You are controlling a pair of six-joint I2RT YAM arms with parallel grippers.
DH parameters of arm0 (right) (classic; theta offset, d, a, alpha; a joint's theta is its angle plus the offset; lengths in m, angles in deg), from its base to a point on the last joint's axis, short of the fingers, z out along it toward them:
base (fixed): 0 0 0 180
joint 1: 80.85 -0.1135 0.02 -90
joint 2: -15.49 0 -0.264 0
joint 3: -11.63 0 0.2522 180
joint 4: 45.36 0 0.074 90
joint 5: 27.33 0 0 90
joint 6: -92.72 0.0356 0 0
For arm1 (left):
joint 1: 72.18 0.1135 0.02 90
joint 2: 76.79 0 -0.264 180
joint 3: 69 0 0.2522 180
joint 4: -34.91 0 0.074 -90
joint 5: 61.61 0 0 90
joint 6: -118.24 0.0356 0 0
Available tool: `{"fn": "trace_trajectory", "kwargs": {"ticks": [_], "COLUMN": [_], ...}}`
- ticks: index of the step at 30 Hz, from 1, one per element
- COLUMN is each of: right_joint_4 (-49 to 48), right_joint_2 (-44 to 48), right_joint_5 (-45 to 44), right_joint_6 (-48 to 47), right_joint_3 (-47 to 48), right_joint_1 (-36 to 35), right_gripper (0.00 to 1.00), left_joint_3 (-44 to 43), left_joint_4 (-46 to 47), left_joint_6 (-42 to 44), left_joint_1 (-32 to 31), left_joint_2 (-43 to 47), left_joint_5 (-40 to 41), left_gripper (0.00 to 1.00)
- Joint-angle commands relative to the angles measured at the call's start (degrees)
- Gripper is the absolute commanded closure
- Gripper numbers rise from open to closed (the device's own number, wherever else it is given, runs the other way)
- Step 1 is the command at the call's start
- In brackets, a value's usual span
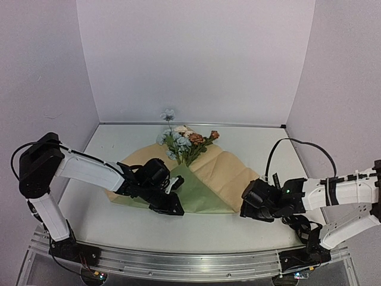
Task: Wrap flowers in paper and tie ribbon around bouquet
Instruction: Move the ribbon to the corner of the board, then pick up the one-fourth-folded wrapping paper from the center of the board.
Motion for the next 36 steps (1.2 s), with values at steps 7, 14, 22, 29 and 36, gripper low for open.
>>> {"fn": "trace_trajectory", "kwargs": {"ticks": [7, 14, 22, 29, 36], "right_joint_4": [-24.8, -33.6, -39.8, -42.4, -42.6], "right_joint_2": [-6.6, -10.3, -13.8, -15.5, -17.7], "right_joint_5": [0.0, 0.6, 0.6, -1.2, -3.4], "right_joint_6": [3.9, 6.1, 6.3, 8.2, 9.0], "right_joint_3": [-6.5, -9.2, -9.7, -9.9, -9.3], "right_joint_1": [-3.7, -4.6, -4.5, -4.4, -3.9], "right_gripper": [0.34, 0.33, 0.31, 0.34, 0.4], "left_joint_3": [-7.7, -11.4, -11.7, -11.5, -11.4], "left_joint_4": [-1.1, -3.9, -4.4, -4.0, -4.1], "left_joint_6": [2.2, 1.9, 1.8, 1.6, 1.5], "left_joint_1": [0.1, 0.7, 2.3, 2.8, 3.1], "left_joint_2": [-7.7, -10.9, -11.2, -12.0, -11.7], "left_joint_5": [1.5, 3.4, 2.6, 0.4, -0.2], "left_gripper": [0.85, 0.86, 0.87, 0.87, 0.87]}}
